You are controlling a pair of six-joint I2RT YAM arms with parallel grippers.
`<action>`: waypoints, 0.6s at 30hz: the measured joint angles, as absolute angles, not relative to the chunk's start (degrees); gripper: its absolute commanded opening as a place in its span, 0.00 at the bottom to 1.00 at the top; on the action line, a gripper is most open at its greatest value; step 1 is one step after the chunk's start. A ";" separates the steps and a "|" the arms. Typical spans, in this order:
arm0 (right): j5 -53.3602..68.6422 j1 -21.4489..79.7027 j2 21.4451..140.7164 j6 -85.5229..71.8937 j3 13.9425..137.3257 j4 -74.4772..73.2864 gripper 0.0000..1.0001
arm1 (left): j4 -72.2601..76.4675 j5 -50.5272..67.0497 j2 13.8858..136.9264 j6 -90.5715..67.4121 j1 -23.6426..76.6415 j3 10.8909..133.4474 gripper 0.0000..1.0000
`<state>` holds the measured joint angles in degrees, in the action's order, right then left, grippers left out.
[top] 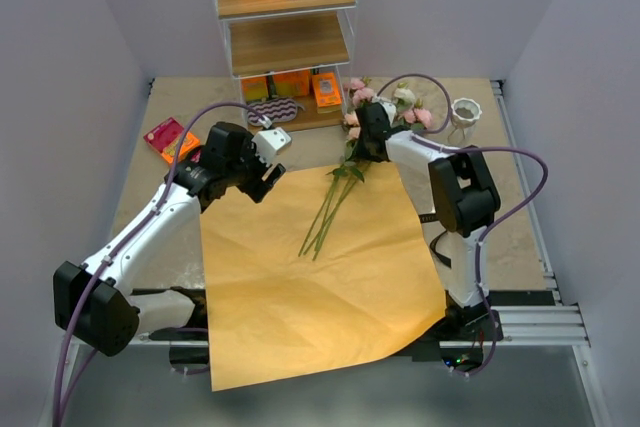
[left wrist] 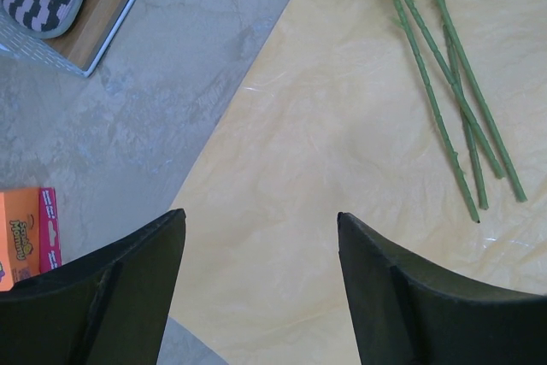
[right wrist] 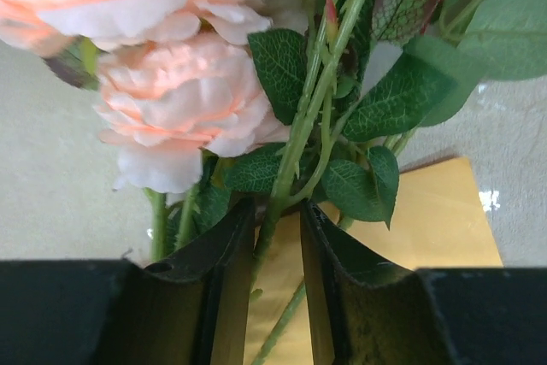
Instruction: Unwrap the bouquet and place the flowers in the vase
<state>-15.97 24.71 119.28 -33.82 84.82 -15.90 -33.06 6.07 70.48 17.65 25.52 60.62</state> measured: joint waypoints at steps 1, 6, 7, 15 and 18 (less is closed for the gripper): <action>-15.94 24.73 119.22 -33.87 84.05 -15.42 0.34 | -33.08 6.07 70.48 17.65 25.52 60.62 0.76; -15.73 24.95 117.12 -34.13 79.70 -13.21 0.40 | -33.08 6.11 70.48 17.61 25.52 60.62 0.75; -15.70 25.15 116.53 -34.11 79.05 -13.19 0.40 | -33.08 6.11 70.48 17.61 25.52 60.62 0.75; -15.68 25.87 115.87 -34.13 78.54 -13.19 0.24 | -33.19 6.13 70.46 17.61 25.52 60.62 0.75; -15.68 25.87 116.09 -34.15 78.61 -13.23 0.10 | -33.63 6.13 70.13 17.61 25.52 60.62 0.75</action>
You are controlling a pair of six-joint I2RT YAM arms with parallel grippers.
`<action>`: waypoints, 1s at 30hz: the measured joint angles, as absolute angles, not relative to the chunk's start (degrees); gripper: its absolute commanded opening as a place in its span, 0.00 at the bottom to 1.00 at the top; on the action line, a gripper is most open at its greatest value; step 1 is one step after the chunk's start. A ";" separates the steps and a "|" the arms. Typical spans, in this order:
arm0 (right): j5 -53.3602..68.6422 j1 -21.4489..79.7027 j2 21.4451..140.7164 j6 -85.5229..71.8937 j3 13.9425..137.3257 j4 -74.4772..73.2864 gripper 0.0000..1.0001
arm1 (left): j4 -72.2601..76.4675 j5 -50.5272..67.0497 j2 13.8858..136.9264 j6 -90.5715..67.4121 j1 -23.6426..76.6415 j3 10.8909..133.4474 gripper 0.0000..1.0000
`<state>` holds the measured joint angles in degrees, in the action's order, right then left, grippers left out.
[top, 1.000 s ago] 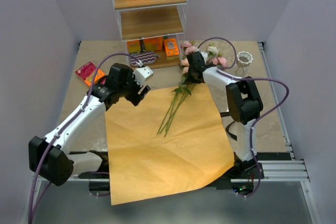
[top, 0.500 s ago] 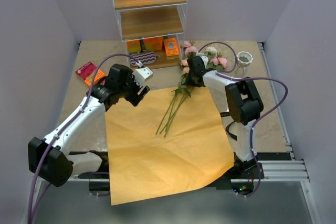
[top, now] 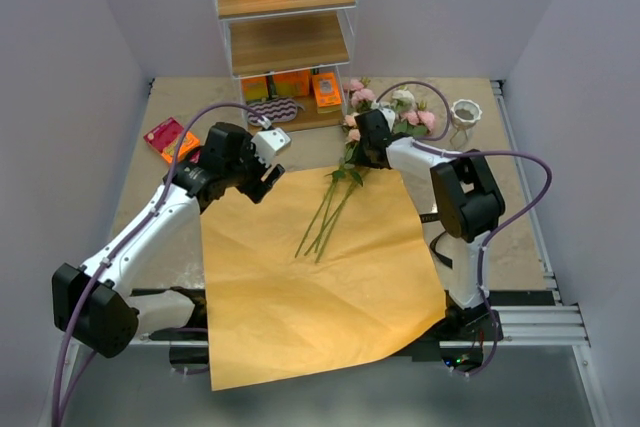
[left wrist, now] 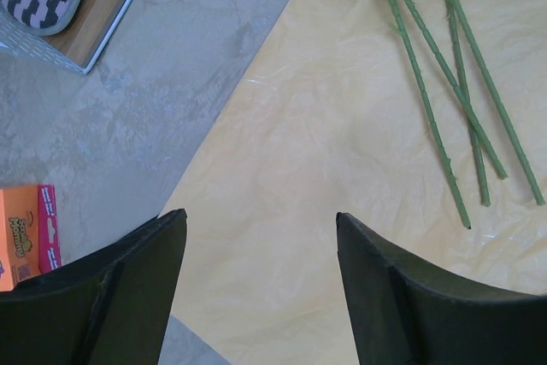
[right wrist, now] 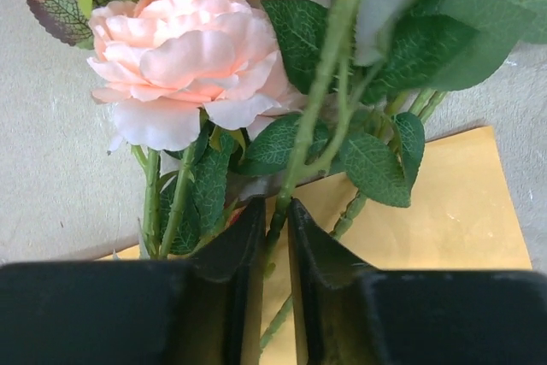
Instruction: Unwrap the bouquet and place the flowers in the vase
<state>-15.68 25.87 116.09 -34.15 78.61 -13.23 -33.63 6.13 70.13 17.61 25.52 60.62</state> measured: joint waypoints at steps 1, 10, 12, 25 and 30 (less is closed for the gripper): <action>-15.70 25.87 116.11 -34.22 78.61 -13.23 0.08 | -33.76 6.11 69.97 17.61 25.52 60.62 0.74; -16.19 25.87 115.94 -33.74 79.05 -14.31 0.00 | -33.98 6.17 69.41 17.61 25.52 60.62 0.73; -16.73 25.87 114.98 -33.15 79.15 -15.29 0.00 | -34.00 6.17 69.41 17.58 25.52 60.62 0.73; -18.55 25.87 93.27 -26.04 84.33 -15.81 0.00 | -34.04 6.20 69.41 17.61 25.52 60.64 0.73; -20.21 25.87 85.56 -20.21 84.27 -10.70 0.00 | -34.09 6.46 69.41 17.61 25.52 60.64 0.72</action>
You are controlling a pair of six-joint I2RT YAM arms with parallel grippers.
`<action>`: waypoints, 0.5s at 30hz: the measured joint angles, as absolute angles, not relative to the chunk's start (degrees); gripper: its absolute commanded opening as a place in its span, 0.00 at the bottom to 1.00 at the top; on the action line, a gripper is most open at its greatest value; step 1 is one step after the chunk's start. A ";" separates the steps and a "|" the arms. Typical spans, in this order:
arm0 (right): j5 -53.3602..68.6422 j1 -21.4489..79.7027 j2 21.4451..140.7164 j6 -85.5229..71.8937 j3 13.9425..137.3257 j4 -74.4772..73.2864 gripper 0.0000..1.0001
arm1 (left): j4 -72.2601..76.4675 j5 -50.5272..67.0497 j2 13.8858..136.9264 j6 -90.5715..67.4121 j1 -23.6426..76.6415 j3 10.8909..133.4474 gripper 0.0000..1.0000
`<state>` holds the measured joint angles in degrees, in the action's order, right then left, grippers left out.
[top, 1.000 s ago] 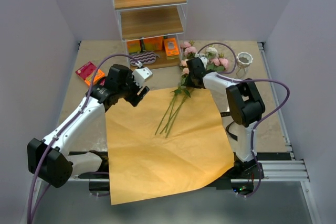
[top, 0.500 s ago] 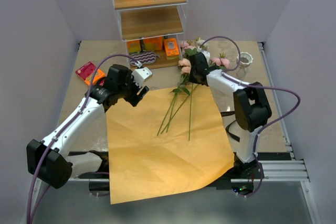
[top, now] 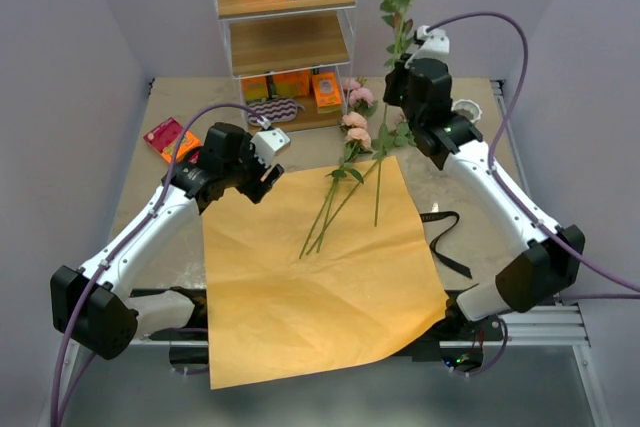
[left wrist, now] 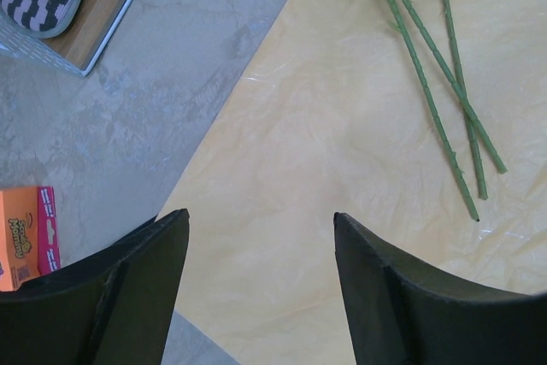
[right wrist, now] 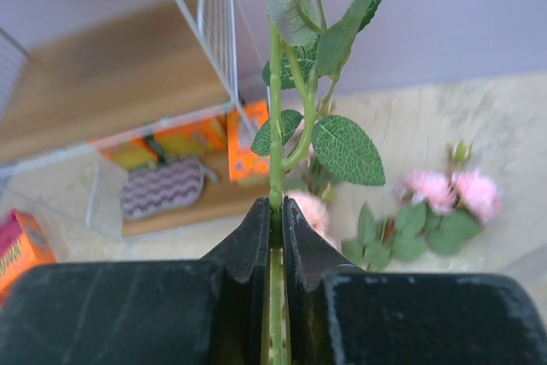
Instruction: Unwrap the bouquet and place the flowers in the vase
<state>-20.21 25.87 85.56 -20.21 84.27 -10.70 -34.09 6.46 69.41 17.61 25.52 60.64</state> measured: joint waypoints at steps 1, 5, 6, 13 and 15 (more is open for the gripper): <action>-20.91 25.87 84.16 -18.70 84.27 -8.80 0.00 | -34.09 6.74 69.41 17.61 25.52 60.66 0.72; -24.93 25.87 80.03 -10.66 83.96 3.38 0.00 | -34.22 7.60 69.41 17.61 25.52 61.17 0.70; -25.63 25.87 79.33 -7.62 83.64 7.92 0.00 | -34.09 7.73 69.41 17.58 25.52 61.25 0.70; -30.52 25.91 80.90 15.68 83.50 38.83 0.00 | -33.91 8.16 69.47 17.61 25.52 61.30 0.70; -32.58 25.91 83.22 23.40 84.16 47.07 0.00 | -33.93 8.14 69.54 17.63 25.52 61.28 0.69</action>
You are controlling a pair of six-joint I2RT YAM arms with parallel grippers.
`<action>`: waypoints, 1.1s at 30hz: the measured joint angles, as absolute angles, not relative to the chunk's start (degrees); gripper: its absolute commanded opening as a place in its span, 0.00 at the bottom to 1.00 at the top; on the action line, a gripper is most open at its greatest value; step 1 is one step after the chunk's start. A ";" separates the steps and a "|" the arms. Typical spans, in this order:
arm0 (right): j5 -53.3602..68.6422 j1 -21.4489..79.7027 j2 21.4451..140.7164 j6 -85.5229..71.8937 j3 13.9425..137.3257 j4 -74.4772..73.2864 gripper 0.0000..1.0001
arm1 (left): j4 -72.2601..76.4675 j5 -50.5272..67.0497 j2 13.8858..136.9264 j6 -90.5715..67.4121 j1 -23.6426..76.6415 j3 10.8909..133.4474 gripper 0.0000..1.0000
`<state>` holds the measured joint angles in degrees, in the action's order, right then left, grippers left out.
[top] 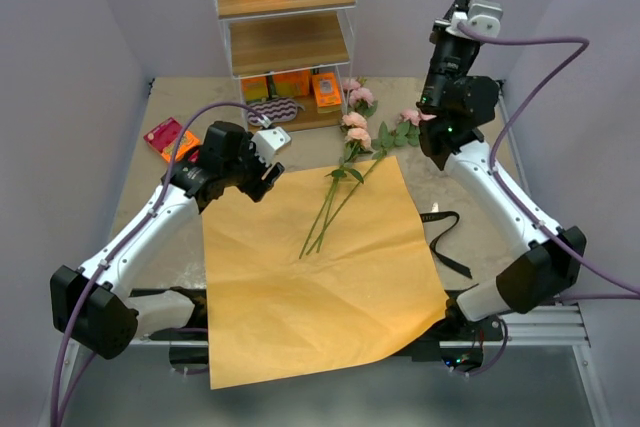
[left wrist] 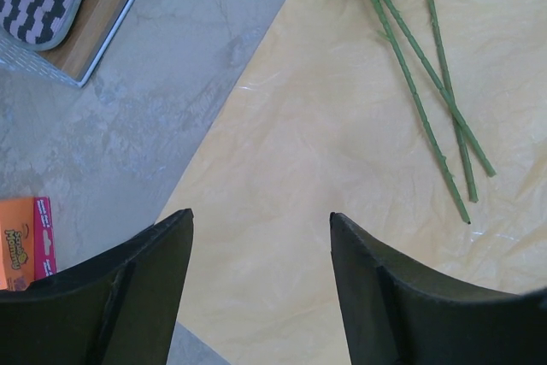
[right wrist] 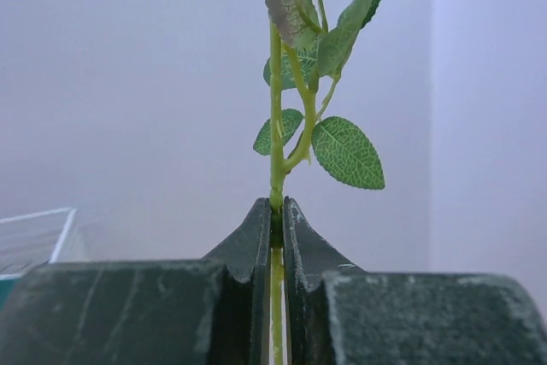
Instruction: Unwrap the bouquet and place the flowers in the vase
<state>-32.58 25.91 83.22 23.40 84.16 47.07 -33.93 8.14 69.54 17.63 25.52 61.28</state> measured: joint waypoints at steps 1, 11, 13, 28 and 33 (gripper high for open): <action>-33.65 25.93 84.42 27.03 84.31 51.37 0.00 | -33.93 8.14 69.54 17.65 25.52 61.28 0.70; -39.57 25.82 89.54 47.35 84.33 70.85 0.00 | -33.82 8.34 69.54 17.65 25.50 61.28 0.70; -39.64 25.82 89.23 48.25 84.31 71.90 0.00 | -33.76 8.36 69.54 17.65 25.52 61.28 0.69; -39.57 21.82 85.36 49.21 81.97 74.87 0.00 | -33.50 8.80 69.49 17.65 25.50 61.21 0.69; -40.12 19.51 85.78 47.07 81.08 74.67 0.00 | -33.58 8.78 69.04 17.72 25.52 60.97 0.69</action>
<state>-40.12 19.51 85.78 47.07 81.08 74.67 -33.58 8.78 69.04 17.72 25.52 60.97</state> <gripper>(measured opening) 0.062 0.692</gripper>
